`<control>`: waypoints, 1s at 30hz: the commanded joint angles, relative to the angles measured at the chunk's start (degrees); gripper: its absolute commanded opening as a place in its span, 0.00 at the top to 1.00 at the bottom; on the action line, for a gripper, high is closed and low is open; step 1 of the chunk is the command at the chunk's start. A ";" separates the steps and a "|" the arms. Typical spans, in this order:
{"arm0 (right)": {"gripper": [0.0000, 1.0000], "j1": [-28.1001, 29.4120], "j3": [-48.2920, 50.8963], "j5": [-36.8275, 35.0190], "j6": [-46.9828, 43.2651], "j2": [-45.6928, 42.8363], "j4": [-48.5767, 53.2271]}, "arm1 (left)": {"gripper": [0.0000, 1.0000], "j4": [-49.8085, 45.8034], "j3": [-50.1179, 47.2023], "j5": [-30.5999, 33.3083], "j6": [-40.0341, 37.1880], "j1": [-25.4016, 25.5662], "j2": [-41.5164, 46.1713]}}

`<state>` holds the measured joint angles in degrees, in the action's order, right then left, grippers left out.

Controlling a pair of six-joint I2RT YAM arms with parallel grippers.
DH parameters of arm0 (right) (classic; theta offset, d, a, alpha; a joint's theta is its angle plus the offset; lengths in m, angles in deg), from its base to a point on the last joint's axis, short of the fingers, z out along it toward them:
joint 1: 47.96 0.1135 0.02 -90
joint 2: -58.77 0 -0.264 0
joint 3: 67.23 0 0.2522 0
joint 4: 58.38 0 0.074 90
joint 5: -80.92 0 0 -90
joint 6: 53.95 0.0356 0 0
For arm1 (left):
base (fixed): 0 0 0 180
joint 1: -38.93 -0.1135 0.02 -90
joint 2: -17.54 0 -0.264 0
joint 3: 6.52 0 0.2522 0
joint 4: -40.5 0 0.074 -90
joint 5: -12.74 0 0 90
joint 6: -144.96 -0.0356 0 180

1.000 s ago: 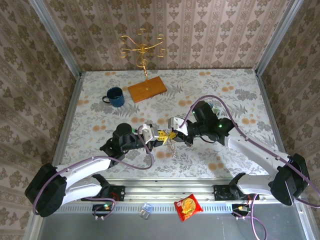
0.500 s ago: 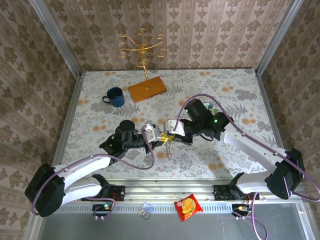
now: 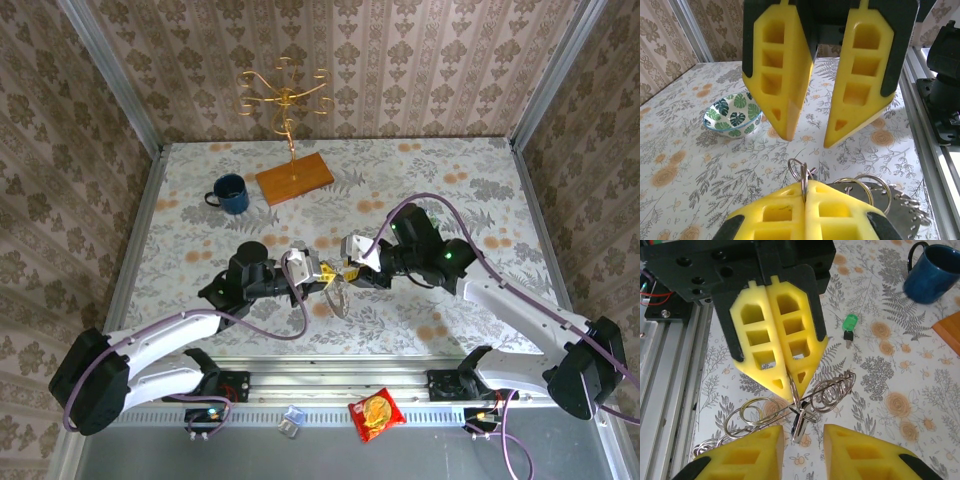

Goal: Put the keys on the keyring

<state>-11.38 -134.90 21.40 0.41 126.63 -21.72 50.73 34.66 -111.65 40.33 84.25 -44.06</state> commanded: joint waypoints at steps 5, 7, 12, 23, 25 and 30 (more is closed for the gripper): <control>0.75 -0.02 1.56 2.97 3.46 0.41 -5.15 | 1.00 4.48 -0.70 -2.03 1.34 -0.06 1.90; 0.75 -0.02 1.53 3.27 3.13 0.85 -4.88 | 1.00 4.71 -0.79 -2.08 1.45 -0.06 1.92; 0.71 -0.02 1.37 2.40 1.11 1.27 -3.08 | 1.00 4.85 -0.79 -2.06 1.67 -0.19 1.84; 0.69 0.51 -0.67 2.17 -6.13 1.67 2.78 | 1.00 6.48 -1.72 -4.75 -3.44 -0.23 1.09; 0.72 0.60 -1.10 1.96 -6.91 1.66 3.98 | 1.00 6.70 -1.77 -4.81 -4.63 -0.23 0.80; 0.78 0.86 -1.18 1.44 -7.49 1.83 4.30 | 1.00 6.59 -1.37 -6.67 -5.46 -0.32 -0.40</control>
<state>-10.94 -134.29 22.73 -5.47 127.94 -19.52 54.18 33.15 -115.57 37.07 84.21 -44.02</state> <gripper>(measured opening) 0.221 0.049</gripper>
